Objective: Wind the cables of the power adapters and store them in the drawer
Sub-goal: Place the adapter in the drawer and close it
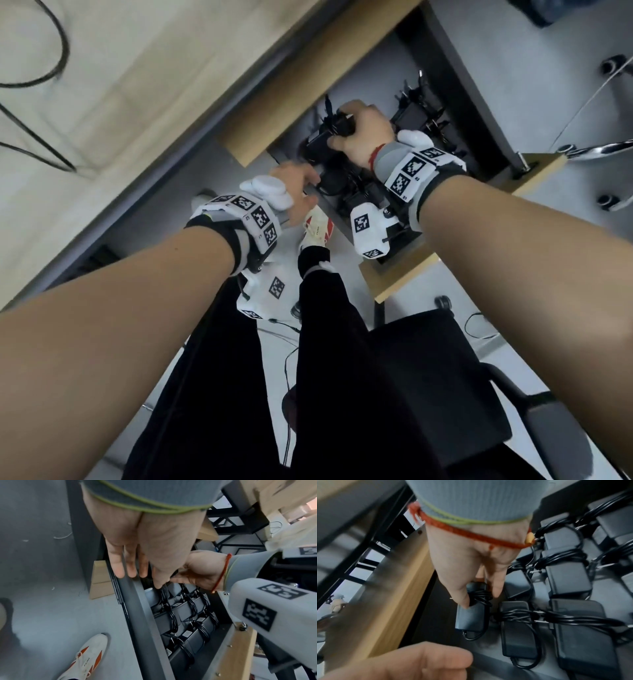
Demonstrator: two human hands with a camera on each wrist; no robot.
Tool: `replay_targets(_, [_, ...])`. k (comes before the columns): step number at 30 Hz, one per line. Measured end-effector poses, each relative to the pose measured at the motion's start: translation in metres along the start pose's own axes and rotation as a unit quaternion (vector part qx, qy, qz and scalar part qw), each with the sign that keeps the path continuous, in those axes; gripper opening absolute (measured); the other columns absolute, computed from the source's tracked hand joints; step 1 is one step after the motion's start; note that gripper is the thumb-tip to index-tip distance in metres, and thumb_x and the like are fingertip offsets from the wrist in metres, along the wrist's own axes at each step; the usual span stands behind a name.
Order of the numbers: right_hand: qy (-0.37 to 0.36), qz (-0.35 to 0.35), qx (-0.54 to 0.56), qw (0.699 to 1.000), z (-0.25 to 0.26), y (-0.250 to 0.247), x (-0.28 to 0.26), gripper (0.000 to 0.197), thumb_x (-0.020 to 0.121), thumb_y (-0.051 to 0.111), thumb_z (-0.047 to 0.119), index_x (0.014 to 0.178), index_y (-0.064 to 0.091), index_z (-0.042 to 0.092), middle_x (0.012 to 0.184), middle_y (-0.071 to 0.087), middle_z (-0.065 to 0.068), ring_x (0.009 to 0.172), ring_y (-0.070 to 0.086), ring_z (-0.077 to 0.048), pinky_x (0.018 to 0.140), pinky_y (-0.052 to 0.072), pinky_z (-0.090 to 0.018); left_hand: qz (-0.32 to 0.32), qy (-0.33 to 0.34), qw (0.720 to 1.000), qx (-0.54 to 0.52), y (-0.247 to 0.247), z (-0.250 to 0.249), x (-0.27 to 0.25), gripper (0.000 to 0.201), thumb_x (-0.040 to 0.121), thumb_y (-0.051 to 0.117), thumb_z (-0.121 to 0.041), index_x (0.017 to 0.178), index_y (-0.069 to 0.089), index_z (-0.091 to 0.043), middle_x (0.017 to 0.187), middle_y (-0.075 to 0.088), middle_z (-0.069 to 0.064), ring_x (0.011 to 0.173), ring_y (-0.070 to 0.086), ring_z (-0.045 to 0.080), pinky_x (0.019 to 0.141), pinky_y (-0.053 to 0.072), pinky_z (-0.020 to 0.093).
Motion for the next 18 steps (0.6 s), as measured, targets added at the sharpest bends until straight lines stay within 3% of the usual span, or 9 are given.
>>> replay_targets(4, [-0.033,0.015,-0.036,0.999,0.004,0.026,0.023,0.060,0.082,0.072,0.035,0.136,0.050,0.021,0.132,0.053,-0.012,0.117,0.056,-0.028,0.097,0.042,-0.025,-0.027,-0.015,0.999,-0.020,0.010,0.011,0.015,0.029,0.085,0.068,-0.026,0.114,0.066,-0.023,0.109,0.064,0.001,0.096,0.062,0.018,0.080,0.042,0.024])
replay_targets(11, [-0.045,0.021,-0.061,0.997,0.004,0.039,0.034,0.064,0.079,0.073,0.049,0.133,0.053,0.021,0.129,0.061,-0.007,0.117,0.059,-0.025,0.096,0.047,-0.028,-0.032,-0.023,0.999,-0.011,0.011,0.015,0.023,0.034,0.078,0.064,-0.012,0.110,0.067,-0.024,0.102,0.061,0.002,0.090,0.059,0.020,0.079,0.047,0.028])
replay_targets(18, [-0.037,0.018,-0.131,0.991,0.000,0.042,0.037,0.063,0.086,0.069,0.047,0.138,0.051,0.017,0.134,0.058,-0.010,0.124,0.055,-0.026,0.100,0.046,-0.032,-0.056,-0.033,0.998,-0.024,0.010,0.015,0.020,0.032,0.077,0.066,-0.018,0.107,0.068,-0.027,0.101,0.061,0.003,0.089,0.060,0.021,0.081,0.051,0.035])
Point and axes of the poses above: each hand's wrist, its own x-axis towards the middle knuckle, its own y-axis out of the palm, z = x × y, the point moved 10 cm from there along x, towards the middle knuckle
